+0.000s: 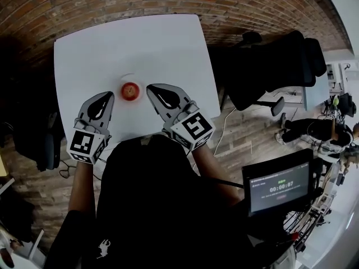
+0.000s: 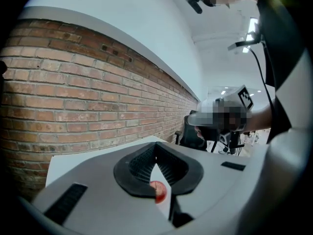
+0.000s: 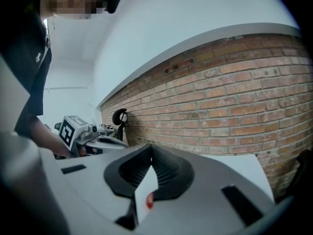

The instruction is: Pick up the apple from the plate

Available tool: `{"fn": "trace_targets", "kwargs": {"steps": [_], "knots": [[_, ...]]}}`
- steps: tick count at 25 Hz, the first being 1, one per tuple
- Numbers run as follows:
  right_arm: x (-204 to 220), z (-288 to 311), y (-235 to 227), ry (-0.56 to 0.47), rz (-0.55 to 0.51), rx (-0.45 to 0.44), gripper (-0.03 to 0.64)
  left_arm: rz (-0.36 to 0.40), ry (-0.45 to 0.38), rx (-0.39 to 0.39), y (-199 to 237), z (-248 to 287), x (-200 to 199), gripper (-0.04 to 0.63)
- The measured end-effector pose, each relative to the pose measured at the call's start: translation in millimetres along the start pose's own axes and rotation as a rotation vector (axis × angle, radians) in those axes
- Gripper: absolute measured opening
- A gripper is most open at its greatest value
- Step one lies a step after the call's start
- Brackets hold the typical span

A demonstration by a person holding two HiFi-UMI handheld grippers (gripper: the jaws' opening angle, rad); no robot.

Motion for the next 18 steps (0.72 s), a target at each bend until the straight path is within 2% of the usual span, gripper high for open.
{"fn": "trace_targets", "kwargs": {"steps": [5,11,18], "knots": [[-4.5,16.7,2.3,0.012,-0.009,0.019,0.005,-0.025,0.031,0.025,16.9,-0.4,9.2,0.006],[-4.8,27.3,0.0,0.028,-0.002,0.04,0.005,0.009,0.034,0.063,27.8,9.2,13.0,0.006],[4.0,30.0,-7.7,0.051,-0.025,-0.01,0.005,-0.018,0.061,0.038,20.2,21.7,27.1,0.006]]}}
Point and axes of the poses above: the fingertips, and each gripper's own axes: z forward along the fingers, y to its left, x out of its underside, the point moved 7 cm from there along -z, backward along the fingers, and after that the axes turned 12 degrees about x, right-handed, at the moved point
